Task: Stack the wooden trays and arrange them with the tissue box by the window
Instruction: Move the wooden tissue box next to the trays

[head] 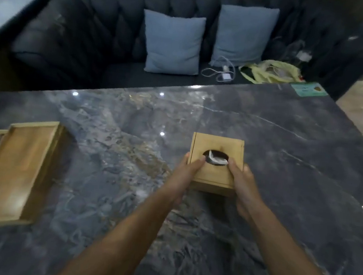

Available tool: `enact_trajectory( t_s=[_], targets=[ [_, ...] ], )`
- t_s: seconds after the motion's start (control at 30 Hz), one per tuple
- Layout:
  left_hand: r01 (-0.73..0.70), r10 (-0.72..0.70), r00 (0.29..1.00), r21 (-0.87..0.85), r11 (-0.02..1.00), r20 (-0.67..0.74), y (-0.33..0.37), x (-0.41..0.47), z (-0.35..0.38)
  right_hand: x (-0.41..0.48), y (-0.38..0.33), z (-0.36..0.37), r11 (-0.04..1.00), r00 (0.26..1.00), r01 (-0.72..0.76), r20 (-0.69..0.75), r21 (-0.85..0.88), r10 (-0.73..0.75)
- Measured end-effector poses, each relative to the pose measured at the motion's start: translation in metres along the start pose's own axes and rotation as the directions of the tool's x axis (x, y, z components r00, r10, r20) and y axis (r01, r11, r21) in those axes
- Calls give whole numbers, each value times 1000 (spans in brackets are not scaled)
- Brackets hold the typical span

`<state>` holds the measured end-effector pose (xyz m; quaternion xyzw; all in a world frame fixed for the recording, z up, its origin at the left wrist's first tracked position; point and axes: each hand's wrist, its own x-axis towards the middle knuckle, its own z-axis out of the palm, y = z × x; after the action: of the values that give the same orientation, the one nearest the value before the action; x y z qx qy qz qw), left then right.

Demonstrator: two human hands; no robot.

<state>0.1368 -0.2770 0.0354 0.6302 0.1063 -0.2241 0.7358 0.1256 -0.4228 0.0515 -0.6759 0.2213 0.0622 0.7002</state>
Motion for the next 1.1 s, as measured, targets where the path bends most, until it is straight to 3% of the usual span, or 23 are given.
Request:
enact_trajectory(
  t_s=[0.13,0.27,0.4,0.57,0.73,0.87,1.1],
  targets=[
    [-114,100,979,-70,991,-177,24,-29,-67,-5,-20,76,999,981,37,194,-23,-32],
    [-222,163,898,-101,970,-409,35,-81,-140,-27,-26,166,990,903,108,425,-96,-57],
    [-315,177,773,-127,940,-609,29,-152,-206,-70,-15,255,963,788,215,612,-163,-72],
    [-383,79,608,-206,900,-790,4,-239,-260,-139,11,335,946,634,256,774,-200,-8],
    [-378,-33,486,-244,893,-873,-32,-304,-290,-196,46,376,919,490,286,866,-271,103],
    [-338,-142,443,-312,888,-885,-58,-331,-309,-219,73,389,889,431,316,885,-331,177],
    [-243,-270,476,-420,874,-837,-93,-348,-340,-233,108,396,792,494,289,793,-538,358]
  ],
)
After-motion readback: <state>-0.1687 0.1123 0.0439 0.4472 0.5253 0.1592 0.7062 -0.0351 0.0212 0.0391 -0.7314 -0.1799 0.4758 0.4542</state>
